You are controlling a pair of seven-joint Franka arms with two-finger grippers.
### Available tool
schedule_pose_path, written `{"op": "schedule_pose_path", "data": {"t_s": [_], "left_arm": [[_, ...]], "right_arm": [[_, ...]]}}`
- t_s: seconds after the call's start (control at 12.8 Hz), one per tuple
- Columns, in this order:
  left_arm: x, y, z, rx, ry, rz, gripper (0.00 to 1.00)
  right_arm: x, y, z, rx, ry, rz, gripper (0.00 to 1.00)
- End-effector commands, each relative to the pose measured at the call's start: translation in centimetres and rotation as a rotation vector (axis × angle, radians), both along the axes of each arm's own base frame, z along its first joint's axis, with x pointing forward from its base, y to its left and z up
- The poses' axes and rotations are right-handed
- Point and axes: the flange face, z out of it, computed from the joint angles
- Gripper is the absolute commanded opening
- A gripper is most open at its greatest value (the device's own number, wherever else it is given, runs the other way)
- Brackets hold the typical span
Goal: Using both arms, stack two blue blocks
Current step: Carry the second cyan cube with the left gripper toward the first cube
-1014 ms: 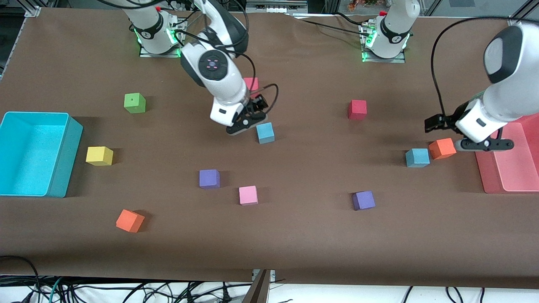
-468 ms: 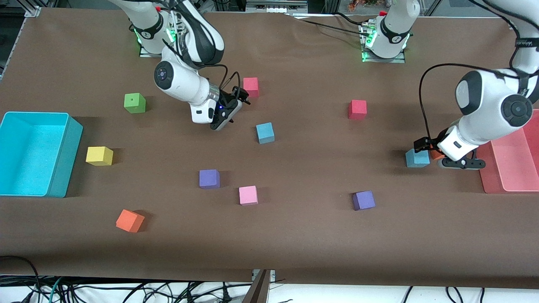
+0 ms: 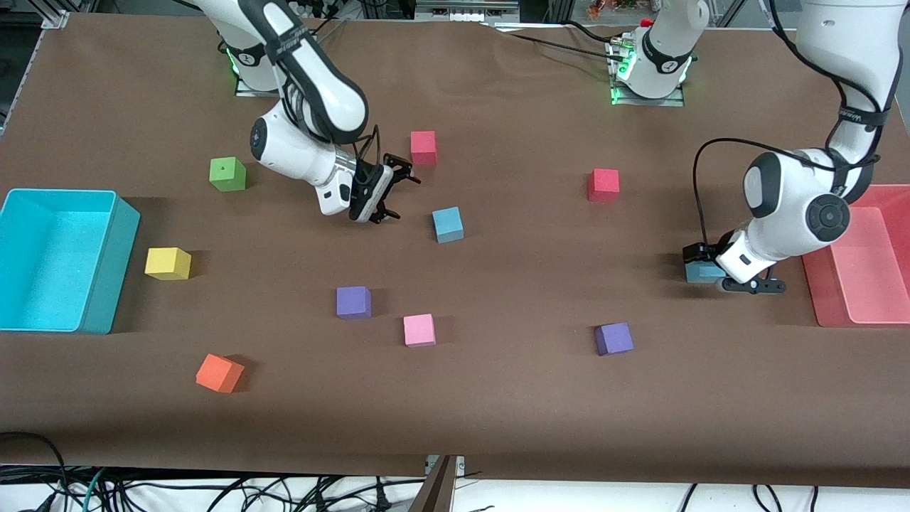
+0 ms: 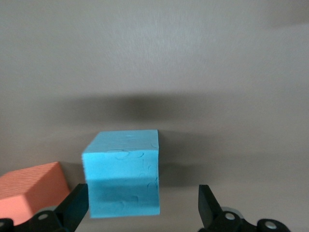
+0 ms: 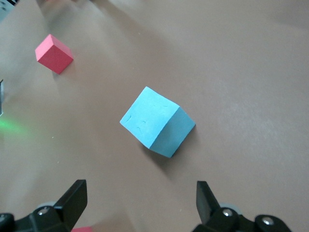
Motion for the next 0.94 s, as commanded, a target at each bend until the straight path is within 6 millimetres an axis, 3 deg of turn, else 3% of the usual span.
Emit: {"op": "schedule_pose_path", "data": {"t_s": [0.0, 0.23, 0.62, 0.7, 0.78, 0.86], "left_arm": [[-0.8, 0.4, -1.8, 0.014, 0.002, -0.038, 1.0], [-1.0, 1.4, -2.4, 0.007, -0.007, -0.08, 1.0], [-0.8, 1.6, -1.6, 0.02, -0.018, -0.091, 1.0], [-0.8, 1.5, -1.7, 0.02, -0.018, -0.093, 0.96], [-0.8, 1.5, -1.9, 0.02, -0.015, -0.091, 0.8], [-0.8, 1.5, -1.8, 0.02, -0.015, -0.088, 0.41]], "right_arm": [[-1.3, -0.3, -2.6, 0.078, -0.089, -0.014, 1.0], [-2.6, -0.2, -5.5, 0.114, -0.173, 0.008, 1.0], [-2.6, 1.5, -7.8, 0.117, -0.218, 0.09, 1.0], [-2.4, 1.9, -8.4, 0.116, -0.228, 0.105, 1.0], [-2.1, 1.9, -8.8, 0.113, -0.229, 0.101, 1.0], [-2.2, 2.1, -9.0, 0.117, -0.228, 0.104, 1.0]]}}
